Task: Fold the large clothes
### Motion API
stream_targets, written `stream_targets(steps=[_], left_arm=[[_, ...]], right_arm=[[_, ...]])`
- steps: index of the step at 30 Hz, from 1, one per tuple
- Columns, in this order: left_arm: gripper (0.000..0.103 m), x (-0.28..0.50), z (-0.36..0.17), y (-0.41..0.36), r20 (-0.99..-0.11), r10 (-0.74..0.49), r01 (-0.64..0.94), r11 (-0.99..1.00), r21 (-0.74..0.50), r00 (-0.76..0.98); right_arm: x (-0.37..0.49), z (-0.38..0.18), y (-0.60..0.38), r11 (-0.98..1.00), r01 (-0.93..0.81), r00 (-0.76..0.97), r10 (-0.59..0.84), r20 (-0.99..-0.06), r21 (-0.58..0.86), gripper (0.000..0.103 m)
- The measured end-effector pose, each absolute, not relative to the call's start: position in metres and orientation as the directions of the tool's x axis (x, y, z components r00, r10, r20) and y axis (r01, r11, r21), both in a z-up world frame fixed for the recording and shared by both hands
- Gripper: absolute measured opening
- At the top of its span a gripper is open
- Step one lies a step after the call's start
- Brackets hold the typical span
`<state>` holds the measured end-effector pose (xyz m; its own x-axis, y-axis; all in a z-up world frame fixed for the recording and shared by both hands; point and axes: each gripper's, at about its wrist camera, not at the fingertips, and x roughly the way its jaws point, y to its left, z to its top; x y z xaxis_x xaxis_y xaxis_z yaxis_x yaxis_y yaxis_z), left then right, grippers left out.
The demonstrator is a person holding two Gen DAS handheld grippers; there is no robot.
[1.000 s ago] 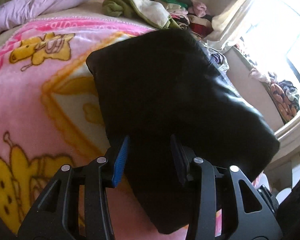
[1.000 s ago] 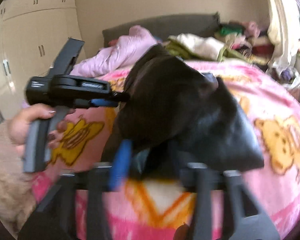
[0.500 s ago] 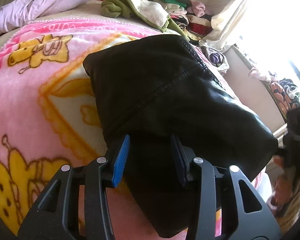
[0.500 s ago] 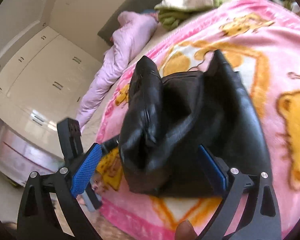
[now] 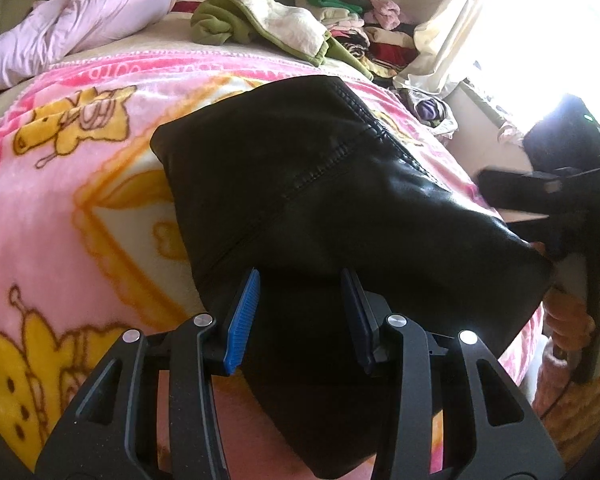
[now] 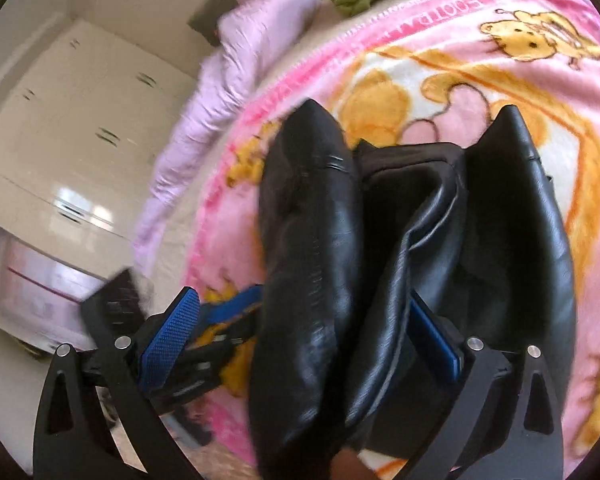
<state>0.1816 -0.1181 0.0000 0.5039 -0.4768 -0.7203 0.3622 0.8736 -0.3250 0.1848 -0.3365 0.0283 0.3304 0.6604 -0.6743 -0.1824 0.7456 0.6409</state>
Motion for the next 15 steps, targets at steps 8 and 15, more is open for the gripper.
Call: stream_targets(steps=[8, 15], left_arm=[[0.039, 0.18, 0.007, -0.114, -0.697, -0.507, 0.367, 0.859, -0.357, 0.508], [0.052, 0.18, 0.045, -0.083, -0.617, -0.535, 0.321, 0.843, -0.431, 0.576]], right_arm=[[0.175, 0.065, -0.309, 0.811, -0.403, 0.486, 0.582, -0.652, 0.423, 0.023], [0.145, 0.11, -0.331, 0.842, -0.457, 0.651, 0.536, -0.538, 0.285, 0.021]])
